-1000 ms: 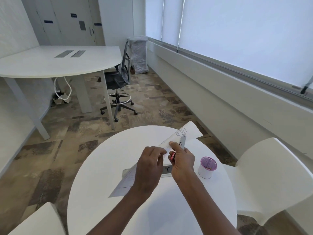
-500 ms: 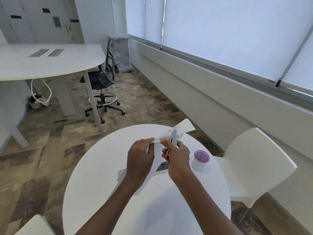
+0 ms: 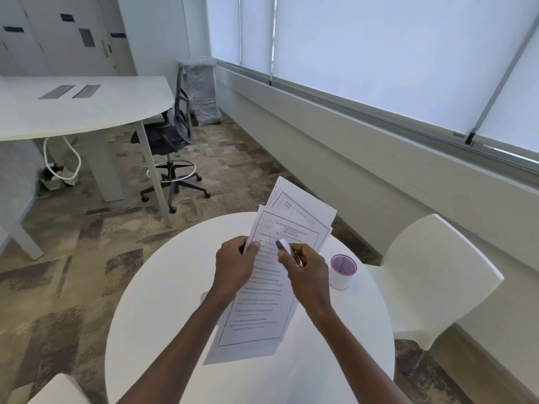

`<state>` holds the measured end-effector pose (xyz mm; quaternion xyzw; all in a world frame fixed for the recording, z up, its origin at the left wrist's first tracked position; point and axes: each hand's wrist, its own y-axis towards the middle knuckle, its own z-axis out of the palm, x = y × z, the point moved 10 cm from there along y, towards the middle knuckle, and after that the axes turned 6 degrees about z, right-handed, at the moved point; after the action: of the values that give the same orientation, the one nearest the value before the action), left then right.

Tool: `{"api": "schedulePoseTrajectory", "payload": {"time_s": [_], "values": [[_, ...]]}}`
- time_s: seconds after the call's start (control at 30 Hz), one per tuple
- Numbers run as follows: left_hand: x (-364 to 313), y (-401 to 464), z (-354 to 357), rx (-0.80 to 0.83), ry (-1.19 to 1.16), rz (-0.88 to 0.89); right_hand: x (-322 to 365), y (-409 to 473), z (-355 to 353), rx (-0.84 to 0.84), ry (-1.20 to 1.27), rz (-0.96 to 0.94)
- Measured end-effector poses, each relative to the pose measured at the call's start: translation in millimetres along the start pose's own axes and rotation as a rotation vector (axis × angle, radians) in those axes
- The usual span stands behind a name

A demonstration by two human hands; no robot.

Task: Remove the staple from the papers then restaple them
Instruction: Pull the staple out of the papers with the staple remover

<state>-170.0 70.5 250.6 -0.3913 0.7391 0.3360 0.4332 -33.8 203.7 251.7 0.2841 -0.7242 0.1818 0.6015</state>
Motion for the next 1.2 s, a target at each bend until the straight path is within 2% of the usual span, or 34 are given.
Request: {"api": "schedulePoseTrajectory", "payload": {"time_s": [0.17,0.27,0.67,0.93,1.03,1.2], "values": [[-23,-3,14,0.067,-0.111,0.000,16,12,-10,0.003,-0.106,-0.182],[-37,-3,20,0.063,-0.130,0.026,17,21,-16,0.003,-0.105,-0.231],[-73,12,40,0.052,-0.062,0.242,24,52,-41,0.008,-0.086,-0.259],[-77,21,37,0.026,-0.090,0.212,23,63,-33,0.121,0.121,-0.193],[-75,22,36,0.018,-0.103,0.196,23,63,-35,0.074,0.123,-0.208],[-69,18,35,-0.041,-0.107,0.175,31,58,-36,-0.047,-0.081,-0.270]]}}
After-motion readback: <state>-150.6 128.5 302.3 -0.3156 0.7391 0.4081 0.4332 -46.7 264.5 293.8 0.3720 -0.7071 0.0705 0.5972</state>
